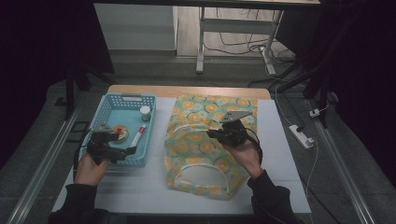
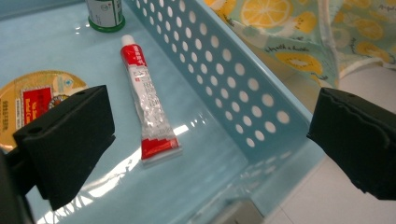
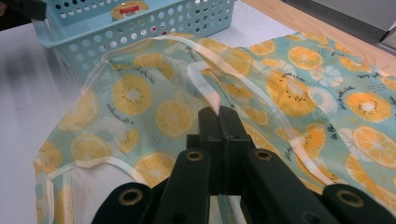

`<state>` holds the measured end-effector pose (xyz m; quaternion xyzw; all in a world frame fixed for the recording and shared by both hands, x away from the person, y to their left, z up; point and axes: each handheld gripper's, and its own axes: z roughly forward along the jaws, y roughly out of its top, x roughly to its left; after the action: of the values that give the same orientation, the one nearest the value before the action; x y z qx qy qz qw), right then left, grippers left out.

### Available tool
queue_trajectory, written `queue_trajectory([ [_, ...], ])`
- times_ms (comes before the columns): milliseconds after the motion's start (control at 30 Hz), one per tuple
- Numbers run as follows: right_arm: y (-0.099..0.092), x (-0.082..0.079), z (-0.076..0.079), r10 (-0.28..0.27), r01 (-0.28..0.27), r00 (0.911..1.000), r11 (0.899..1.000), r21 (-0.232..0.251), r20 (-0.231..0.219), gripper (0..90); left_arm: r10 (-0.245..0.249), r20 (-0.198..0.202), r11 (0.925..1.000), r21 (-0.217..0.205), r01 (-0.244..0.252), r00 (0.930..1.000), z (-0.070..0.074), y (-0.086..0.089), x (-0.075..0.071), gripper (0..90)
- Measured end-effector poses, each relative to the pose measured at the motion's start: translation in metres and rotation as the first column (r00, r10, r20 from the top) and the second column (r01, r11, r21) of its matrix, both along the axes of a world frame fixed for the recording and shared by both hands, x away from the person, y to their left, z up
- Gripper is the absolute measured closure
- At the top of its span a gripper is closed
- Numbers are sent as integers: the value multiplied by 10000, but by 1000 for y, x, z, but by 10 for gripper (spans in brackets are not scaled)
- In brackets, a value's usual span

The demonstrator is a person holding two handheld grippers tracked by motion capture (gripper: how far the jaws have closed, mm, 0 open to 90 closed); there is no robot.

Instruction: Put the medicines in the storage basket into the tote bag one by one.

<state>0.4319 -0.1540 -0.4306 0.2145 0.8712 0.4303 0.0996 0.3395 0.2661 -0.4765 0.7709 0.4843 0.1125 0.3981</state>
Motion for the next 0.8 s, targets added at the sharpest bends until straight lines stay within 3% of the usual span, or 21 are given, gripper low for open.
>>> queue_trajectory([
  [400, 1, 1, -2, 15, -16, 10000, 10000, -52, -53, 900, 388, -358, 9992, 149, -382, 9986, -3, 8, 23, 1],
  [600, 2, 2, -4, 47, -48, 9999, 9999, -99, -92, 900, 358, -994, 9992, 196, -340, 9944, -2, 12, 30, 1],
  [800, 3, 2, -5, 64, -65, 9999, 9999, -107, -102, 900, 545, -1046, 9974, 519, -492, 9930, 3, 14, 35, 1],
])
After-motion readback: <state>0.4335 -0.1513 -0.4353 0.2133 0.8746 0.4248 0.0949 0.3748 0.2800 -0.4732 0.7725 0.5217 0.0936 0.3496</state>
